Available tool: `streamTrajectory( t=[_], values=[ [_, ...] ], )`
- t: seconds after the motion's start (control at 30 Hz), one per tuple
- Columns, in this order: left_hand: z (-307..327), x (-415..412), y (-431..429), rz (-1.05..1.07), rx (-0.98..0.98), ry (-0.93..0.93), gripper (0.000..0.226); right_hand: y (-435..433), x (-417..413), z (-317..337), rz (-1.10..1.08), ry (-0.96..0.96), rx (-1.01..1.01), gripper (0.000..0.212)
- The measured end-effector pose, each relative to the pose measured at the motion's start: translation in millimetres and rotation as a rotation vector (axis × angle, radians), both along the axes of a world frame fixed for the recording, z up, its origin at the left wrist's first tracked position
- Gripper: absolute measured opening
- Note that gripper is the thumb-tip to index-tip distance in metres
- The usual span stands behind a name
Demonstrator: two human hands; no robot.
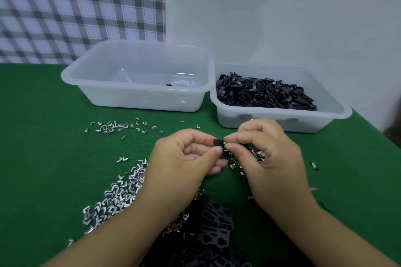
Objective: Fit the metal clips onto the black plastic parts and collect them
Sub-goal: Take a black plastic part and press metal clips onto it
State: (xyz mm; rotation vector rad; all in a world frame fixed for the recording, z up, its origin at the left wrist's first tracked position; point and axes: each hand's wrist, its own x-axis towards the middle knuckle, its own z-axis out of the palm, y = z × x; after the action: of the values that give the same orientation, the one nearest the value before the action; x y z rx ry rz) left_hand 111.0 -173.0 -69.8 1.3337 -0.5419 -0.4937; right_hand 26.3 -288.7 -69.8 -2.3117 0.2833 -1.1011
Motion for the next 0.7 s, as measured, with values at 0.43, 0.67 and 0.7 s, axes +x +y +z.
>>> streamTrajectory(
  t=[0.43, 0.67, 0.7],
  values=[
    [-1, 0, 3, -0.024, 0.003, -0.107, 0.022, -2, -3, 5, 0.055, 0.071, 0.080, 0.015],
    [-5, -2, 2, 0.049, 0.110, -0.363, 0.025, -9, -5, 11, 0.157, 0.161, 0.231, 0.019],
    [-5, -2, 1, 0.053, 0.112, -0.363, 0.025, -9, -5, 11, 0.155, 0.157, 0.217, 0.017]
  ],
)
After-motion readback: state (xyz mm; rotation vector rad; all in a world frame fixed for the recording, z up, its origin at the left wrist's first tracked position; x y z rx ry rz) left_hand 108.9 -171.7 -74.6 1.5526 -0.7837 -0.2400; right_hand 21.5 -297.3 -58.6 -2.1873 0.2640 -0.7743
